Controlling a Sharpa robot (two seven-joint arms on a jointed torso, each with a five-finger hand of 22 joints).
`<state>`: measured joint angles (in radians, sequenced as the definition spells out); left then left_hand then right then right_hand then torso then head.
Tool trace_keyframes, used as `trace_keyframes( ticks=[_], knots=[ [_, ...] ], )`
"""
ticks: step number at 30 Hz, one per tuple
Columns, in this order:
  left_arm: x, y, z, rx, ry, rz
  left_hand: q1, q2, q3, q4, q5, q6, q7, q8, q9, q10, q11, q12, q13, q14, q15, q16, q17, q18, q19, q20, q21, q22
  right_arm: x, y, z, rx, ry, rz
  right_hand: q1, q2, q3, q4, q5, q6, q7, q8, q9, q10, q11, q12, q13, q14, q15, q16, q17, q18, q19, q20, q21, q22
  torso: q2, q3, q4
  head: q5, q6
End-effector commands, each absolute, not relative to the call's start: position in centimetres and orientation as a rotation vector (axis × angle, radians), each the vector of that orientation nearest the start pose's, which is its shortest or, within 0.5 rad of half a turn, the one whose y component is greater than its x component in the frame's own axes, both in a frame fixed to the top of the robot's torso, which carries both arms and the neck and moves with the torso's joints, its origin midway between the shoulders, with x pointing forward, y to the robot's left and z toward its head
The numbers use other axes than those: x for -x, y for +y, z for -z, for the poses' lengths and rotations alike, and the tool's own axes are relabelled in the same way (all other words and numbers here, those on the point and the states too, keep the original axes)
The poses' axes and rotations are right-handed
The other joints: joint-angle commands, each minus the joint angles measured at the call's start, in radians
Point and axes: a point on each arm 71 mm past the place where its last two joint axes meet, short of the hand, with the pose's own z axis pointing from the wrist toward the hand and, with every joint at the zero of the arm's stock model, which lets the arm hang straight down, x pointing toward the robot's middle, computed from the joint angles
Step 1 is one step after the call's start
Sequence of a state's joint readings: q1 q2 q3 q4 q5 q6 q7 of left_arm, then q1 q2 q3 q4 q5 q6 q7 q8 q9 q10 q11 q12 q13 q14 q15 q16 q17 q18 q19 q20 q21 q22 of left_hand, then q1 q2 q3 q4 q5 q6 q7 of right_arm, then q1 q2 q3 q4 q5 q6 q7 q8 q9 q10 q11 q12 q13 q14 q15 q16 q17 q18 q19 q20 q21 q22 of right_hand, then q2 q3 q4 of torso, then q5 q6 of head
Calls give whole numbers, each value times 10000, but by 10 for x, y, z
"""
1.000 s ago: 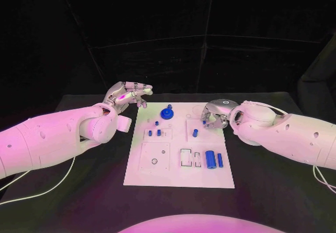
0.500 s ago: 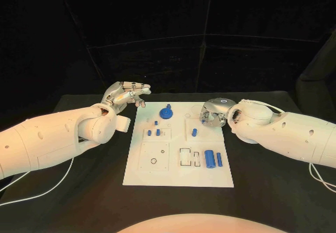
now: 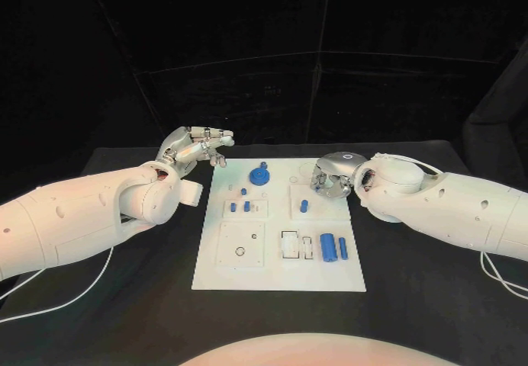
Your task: Assemble the parts on the task board
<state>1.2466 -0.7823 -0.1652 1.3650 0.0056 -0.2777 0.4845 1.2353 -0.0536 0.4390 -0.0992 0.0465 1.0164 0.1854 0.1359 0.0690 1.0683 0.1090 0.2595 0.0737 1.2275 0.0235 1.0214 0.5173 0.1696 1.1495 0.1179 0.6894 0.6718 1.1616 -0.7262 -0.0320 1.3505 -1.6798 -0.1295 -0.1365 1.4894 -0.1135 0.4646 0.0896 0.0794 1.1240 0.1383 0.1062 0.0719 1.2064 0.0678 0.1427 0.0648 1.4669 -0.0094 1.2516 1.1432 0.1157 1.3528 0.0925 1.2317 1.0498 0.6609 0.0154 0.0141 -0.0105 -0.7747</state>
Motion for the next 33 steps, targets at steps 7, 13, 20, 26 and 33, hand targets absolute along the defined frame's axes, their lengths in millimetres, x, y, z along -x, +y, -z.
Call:
trace_keyframes(
  ticks=[7, 13, 20, 26, 33],
  knots=[
    [-511, 229, 203, 10847, 14012, 15008, 143, 47, -64, -54, 27, -112, -2, 72, 4, -112, 27, 89, -4, -85, 13, -71, -42, 128, -7, 67, -79, -31, -504, -188, 227, 3882, 17967, -3747, -231, -32, 117, -101, -119, 77, -8, -90, -7, 53, 9, -122, -7, 397, -54, 62, -44, -174, 127, -26, 176, 234, -9, 5, 3, -18, -14],
    [-511, 230, 203, 10904, 14006, 14996, 165, 52, -63, -66, 27, -127, 4, 82, 6, -131, 32, 103, -3, -95, 16, -76, -54, 128, -7, 69, -92, -40, -503, -189, 222, 3606, 17311, -3695, -346, 25, 247, -226, -133, 189, -34, -94, 5, 181, -24, -153, 5, 408, -90, 137, -25, -227, 249, -47, 404, 551, -6, 7, 2, -29, -11],
    [-512, 232, 203, 10961, 14016, 14897, 139, 74, -91, -35, 26, -188, 31, 97, 4, -201, 57, 130, -6, -107, 32, -81, -82, 124, -1, 80, -122, -63, -500, -193, 218, 3171, 17099, -3815, -376, 77, 330, -295, -128, 207, -34, -112, 3, 220, -33, -178, 7, 404, -99, 140, -62, -252, 313, -73, 517, 708, -5, 0, -13, -28, -24],
    [-513, 235, 204, 11025, 13997, 14716, 145, 70, -124, -33, 27, -326, 79, 90, -5, -367, 104, 134, -19, -140, 63, -94, -118, 118, -4, 99, -165, -94, -495, -194, 212, 2903, 16716, -4022, -398, 71, 443, -450, -34, 209, -22, -153, -3, 238, -28, -232, 7, 402, -103, 170, -81, -278, 367, -93, 627, 852, -14, -2, -10, -65, -19],
    [-513, 236, 204, 11050, 13968, 14628, 161, 71, -167, -36, 28, -441, 121, 113, -1, -501, 144, 179, -16, -167, 97, -95, -149, 114, -6, 124, -206, -123, -487, -197, 204, 2668, 16130, -4444, -437, 42, 564, -606, 126, 206, -3, -200, -10, 261, -16, -283, 10, 400, -96, 216, -83, -302, 411, -96, 728, 986, -18, -7, 12, -105, -17]
  ],
)
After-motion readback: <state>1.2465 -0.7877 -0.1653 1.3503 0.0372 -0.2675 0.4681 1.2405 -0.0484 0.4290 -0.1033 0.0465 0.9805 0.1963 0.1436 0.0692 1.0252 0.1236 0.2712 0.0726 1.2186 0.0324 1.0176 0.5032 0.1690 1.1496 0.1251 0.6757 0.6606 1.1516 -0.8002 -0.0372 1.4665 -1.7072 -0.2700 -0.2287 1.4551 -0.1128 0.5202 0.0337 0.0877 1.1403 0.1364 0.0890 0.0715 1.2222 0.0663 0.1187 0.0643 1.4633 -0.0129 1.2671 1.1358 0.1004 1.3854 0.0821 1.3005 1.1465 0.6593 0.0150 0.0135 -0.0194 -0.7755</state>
